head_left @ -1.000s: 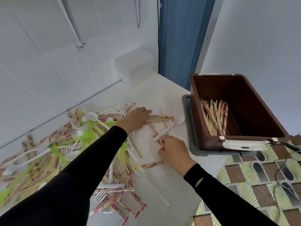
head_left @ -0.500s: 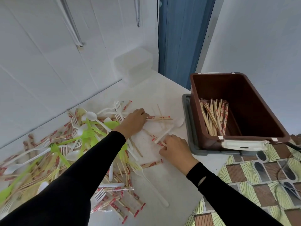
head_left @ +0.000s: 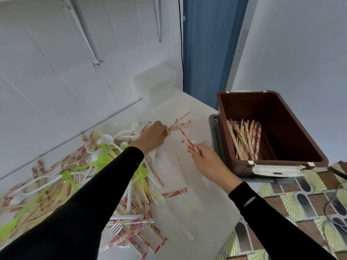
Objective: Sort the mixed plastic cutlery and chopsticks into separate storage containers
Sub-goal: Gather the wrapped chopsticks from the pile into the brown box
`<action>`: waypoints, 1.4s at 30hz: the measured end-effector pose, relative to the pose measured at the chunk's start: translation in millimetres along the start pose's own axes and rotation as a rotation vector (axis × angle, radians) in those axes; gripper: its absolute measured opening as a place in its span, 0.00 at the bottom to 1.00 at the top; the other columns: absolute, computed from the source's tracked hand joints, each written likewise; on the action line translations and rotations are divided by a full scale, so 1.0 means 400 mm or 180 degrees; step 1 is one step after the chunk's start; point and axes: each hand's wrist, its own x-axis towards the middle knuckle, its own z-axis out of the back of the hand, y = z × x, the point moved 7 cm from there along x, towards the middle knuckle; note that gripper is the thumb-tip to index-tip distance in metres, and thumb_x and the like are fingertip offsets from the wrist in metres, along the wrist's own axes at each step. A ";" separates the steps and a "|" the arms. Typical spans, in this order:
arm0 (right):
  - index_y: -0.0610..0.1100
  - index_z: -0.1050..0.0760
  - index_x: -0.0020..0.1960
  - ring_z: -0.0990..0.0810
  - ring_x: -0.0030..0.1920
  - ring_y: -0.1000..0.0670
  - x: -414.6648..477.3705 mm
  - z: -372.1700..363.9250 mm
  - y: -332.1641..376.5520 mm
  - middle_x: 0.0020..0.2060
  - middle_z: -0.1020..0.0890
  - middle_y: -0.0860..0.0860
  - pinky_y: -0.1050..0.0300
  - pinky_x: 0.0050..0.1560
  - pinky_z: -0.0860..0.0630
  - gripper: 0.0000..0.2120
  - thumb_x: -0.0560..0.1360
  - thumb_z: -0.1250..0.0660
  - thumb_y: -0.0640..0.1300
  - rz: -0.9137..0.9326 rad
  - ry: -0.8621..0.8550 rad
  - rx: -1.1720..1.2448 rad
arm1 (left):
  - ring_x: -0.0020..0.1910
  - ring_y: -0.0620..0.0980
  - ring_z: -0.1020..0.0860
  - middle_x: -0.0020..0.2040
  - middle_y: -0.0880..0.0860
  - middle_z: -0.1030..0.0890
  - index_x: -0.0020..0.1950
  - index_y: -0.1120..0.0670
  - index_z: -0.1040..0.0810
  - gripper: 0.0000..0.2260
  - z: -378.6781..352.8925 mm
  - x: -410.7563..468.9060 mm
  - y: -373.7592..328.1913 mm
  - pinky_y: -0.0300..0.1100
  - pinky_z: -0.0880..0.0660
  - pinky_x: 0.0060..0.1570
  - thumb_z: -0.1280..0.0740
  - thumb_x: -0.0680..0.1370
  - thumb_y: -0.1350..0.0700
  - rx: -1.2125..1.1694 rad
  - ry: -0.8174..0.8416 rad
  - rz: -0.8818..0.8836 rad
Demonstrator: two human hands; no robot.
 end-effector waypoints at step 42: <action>0.43 0.35 0.32 0.32 0.27 0.51 0.082 -0.216 -0.012 0.29 0.29 0.50 0.59 0.26 0.37 0.17 0.75 0.32 0.45 -0.0579 0.0237 -0.0860 | 0.41 0.50 0.24 0.40 0.54 0.25 0.57 0.57 0.29 0.05 0.038 -0.330 -0.025 0.42 0.22 0.48 0.44 0.85 0.60 -0.3652 -0.2356 0.0449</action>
